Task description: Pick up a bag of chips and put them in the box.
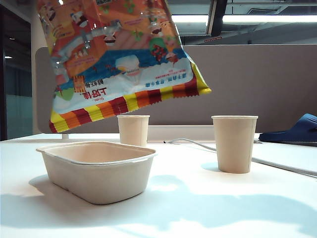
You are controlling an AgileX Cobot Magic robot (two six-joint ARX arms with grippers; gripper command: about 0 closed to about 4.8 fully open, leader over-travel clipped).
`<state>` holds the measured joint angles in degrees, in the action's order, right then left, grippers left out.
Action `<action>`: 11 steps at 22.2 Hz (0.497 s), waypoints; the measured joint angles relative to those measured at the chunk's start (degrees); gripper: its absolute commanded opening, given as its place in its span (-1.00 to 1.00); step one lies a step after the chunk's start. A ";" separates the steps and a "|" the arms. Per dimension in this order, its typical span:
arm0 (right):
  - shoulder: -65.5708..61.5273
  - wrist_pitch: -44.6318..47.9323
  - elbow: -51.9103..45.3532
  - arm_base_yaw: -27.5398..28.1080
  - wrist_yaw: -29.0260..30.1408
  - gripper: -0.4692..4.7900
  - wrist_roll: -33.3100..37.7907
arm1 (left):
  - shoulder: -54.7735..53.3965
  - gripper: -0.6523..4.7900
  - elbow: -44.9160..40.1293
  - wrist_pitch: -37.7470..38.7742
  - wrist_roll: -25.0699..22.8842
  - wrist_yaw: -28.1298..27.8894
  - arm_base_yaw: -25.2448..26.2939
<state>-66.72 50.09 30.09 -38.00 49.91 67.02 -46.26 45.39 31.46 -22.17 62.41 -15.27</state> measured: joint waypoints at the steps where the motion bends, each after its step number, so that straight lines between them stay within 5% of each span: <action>1: 0.00 0.00 0.00 0.00 -0.31 -0.83 0.02 | 0.00 -0.02 0.00 0.00 0.00 0.00 0.00; 11: 0.00 0.00 0.00 0.00 -2.16 -0.83 0.02 | 0.00 -0.50 0.00 -0.59 0.02 0.00 0.00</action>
<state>-66.72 50.09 30.09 -38.00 47.75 67.05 -46.26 45.39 30.87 -22.15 62.41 -15.27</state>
